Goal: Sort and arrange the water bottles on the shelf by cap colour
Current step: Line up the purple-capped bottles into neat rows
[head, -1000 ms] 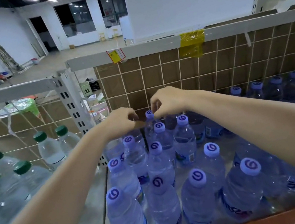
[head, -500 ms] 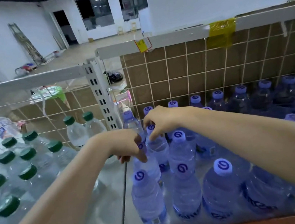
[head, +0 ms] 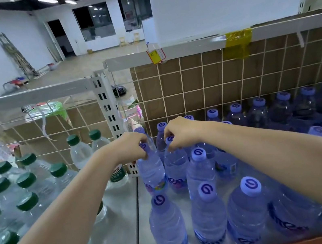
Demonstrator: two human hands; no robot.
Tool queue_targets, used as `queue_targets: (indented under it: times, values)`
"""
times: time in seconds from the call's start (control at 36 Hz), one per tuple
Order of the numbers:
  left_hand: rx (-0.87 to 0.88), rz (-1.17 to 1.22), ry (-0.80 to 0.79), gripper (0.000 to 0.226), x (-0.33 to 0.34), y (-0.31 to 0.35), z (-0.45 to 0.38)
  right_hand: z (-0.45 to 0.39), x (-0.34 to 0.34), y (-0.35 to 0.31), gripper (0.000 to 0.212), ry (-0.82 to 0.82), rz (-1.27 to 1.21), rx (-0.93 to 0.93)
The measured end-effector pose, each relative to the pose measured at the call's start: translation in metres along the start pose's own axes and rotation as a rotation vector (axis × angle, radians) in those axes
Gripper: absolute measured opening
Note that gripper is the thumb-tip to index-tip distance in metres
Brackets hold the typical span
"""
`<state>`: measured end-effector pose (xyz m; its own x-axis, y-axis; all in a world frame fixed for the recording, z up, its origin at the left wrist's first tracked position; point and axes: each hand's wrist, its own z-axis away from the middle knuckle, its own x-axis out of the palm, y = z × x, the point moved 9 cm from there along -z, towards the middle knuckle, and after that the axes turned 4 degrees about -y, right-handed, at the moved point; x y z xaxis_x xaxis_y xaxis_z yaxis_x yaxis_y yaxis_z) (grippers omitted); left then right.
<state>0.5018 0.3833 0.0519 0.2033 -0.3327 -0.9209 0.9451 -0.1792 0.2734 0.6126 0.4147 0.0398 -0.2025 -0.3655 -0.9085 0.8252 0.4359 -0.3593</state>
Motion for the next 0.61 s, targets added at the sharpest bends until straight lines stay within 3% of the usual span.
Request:
queue_targets:
  times: [0.17,0.33,0.5,0.61]
  values:
    - [-0.008,-0.003,-0.055,0.038,0.001,-0.003,-0.011,-0.006,0.001,-0.001,0.022,0.018,-0.032,0.011]
    - [-0.017,-0.068,-0.090,0.040,0.004,-0.005,-0.016,-0.009,0.004,0.001,0.021,-0.063,-0.067,0.000]
    - [-0.002,-0.085,-0.029,0.033,0.001,-0.003,-0.020,-0.004,0.005,0.000,0.042,-0.116,-0.074,-0.039]
    - [0.072,-0.067,0.139,0.023,-0.019,0.009,-0.017,0.004,-0.010,0.005,0.036,-0.103,-0.075,-0.019]
